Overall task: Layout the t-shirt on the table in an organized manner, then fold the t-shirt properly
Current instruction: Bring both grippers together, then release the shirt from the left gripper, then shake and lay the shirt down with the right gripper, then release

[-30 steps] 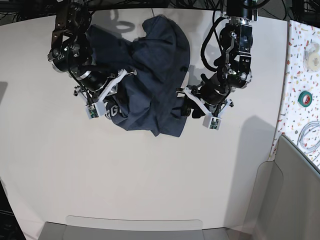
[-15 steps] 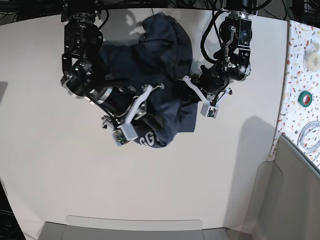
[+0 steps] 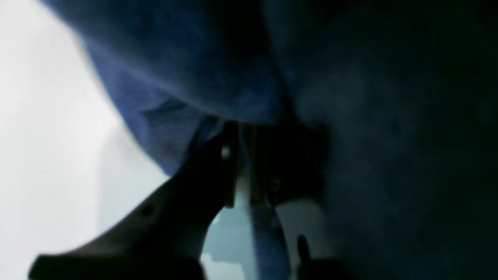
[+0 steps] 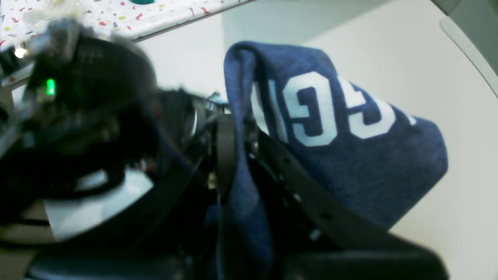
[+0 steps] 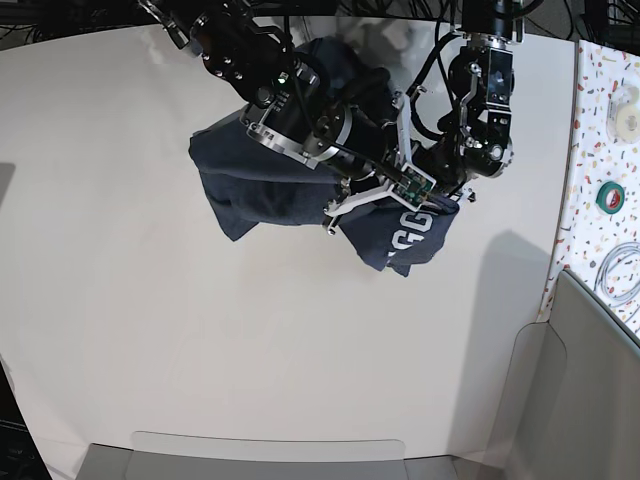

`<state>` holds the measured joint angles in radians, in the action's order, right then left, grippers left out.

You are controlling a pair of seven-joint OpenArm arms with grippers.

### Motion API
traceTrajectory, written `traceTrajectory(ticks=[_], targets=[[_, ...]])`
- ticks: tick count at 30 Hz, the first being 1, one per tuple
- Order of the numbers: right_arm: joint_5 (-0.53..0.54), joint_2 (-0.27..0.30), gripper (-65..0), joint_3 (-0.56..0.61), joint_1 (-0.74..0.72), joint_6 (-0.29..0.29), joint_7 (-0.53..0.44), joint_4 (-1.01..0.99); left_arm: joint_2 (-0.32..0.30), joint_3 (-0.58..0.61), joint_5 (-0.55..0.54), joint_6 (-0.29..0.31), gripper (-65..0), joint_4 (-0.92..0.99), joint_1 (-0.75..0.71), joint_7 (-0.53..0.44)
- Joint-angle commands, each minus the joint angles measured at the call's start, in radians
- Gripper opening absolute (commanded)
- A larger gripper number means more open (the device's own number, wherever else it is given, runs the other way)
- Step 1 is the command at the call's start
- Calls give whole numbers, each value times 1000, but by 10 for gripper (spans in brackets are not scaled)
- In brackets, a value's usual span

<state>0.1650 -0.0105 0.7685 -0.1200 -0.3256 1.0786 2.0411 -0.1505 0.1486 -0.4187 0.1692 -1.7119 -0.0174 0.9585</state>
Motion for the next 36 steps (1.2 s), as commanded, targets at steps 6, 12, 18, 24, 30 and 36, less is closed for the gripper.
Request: traceTrajectory(ticks=[6, 12, 18, 24, 30, 36], targets=[[172, 94, -650, -4, -19, 0, -21, 22, -60, -77, -7, -1, -610, -56, 24, -109], [258, 214, -650, -4, -4, 3, -21, 22, -64, -191, -9, 2, -609, -63, 52, -112], [387, 350, -650, 3, 7, 3, -21, 22, -65, -206, -9, 2, -608, -63, 52, -114], [450, 498, -650, -4, 26, 9, -19, 22, -87, -200, -9, 2, -608, -63, 52, -118], [442, 600, -650, -100, 79, 10, -19, 22, -91, -198, -9, 2, -608, -63, 52, -121], [388, 639, -650, -387, 168, 10, -11, 19, -91, -198, -9, 3, -607, -63, 52, -118]])
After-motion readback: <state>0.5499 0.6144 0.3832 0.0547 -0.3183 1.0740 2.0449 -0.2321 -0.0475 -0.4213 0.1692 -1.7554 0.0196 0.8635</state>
